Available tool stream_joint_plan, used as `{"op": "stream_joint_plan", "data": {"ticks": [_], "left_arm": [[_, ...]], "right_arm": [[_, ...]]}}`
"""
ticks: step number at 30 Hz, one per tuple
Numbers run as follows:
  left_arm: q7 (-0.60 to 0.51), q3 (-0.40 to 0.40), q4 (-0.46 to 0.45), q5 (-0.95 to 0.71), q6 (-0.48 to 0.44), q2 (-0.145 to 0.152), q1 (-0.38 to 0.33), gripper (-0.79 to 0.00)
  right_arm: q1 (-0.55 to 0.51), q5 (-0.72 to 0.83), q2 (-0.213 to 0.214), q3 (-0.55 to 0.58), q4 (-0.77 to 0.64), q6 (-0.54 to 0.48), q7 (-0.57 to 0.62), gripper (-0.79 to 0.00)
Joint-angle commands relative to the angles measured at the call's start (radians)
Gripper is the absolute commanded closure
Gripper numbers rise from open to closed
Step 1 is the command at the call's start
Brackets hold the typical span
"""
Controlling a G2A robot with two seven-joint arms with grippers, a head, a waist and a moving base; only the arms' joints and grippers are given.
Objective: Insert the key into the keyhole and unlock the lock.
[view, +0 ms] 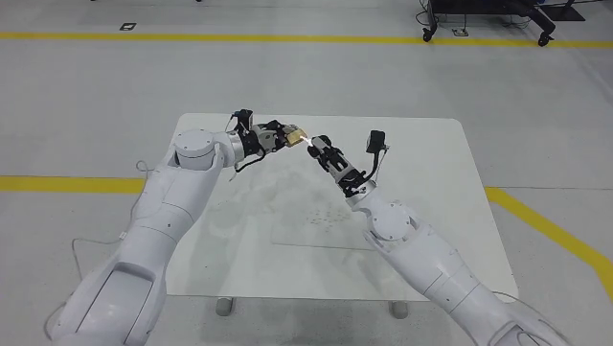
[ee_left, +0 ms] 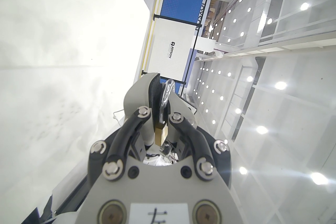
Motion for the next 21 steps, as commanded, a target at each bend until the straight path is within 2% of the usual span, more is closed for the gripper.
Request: {"op": "stream_joint_plan", "data": {"ticks": [1, 5, 13, 21], "left_arm": [[-0.007, -0.001, 0.001, -0.003, 0.005, -0.001, 0.0, 0.0], [-0.054, -0.001, 0.008, -0.017, 0.024, -0.002, -0.004, 0.0], [-0.118, 0.002, 0.028, -0.023, 0.04, -0.004, -0.012, 0.0], [-0.13, 0.003, 0.034, -0.025, 0.037, -0.007, -0.013, 0.0]], "right_arm": [[-0.004, 0.013, -0.002, 0.014, 0.0, -0.018, 0.0, 0.0], [0.014, 0.037, -0.013, 0.034, 0.032, -0.027, -0.008, 0.0], [0.069, 0.001, -0.055, 0.0, 0.11, -0.02, -0.057, 0.0], [0.078, 0.014, -0.081, -0.019, 0.139, -0.028, 0.016, 0.0]]}}
